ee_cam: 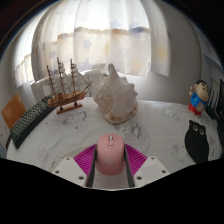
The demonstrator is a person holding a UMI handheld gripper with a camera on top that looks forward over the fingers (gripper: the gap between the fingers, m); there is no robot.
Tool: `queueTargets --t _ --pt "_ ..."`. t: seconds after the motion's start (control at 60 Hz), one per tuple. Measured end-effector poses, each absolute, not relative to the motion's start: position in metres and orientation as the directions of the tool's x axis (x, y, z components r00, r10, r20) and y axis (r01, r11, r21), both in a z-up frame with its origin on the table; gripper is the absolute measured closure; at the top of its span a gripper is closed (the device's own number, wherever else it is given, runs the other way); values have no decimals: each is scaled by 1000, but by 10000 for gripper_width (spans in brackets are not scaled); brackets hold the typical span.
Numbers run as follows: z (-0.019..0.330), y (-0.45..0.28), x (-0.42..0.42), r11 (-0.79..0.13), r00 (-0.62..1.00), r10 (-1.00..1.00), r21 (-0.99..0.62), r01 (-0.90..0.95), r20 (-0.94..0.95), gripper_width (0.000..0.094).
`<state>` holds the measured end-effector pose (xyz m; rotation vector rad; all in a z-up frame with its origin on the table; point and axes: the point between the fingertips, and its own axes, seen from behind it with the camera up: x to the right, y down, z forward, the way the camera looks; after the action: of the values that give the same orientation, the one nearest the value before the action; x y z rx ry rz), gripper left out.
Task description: Arrange mouse
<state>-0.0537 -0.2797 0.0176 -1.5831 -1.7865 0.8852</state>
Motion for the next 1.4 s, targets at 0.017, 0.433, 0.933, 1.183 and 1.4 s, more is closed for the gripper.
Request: queueTargets --t 0.017,0.433,0.933,1.183,1.4 --pt "26 -278 -55 74 -121 993 -800 595 2 473" --pt "199 -48 -92 -15 115 993 -901 434 39 490" --pt "-16 112 -73 -72 115 993 -750 658 5 434" --pt "61 108 -28 -89 118 993 -723 685 -11 84" --pt "155 93 90 -70 101 995 -706 705 3 86"
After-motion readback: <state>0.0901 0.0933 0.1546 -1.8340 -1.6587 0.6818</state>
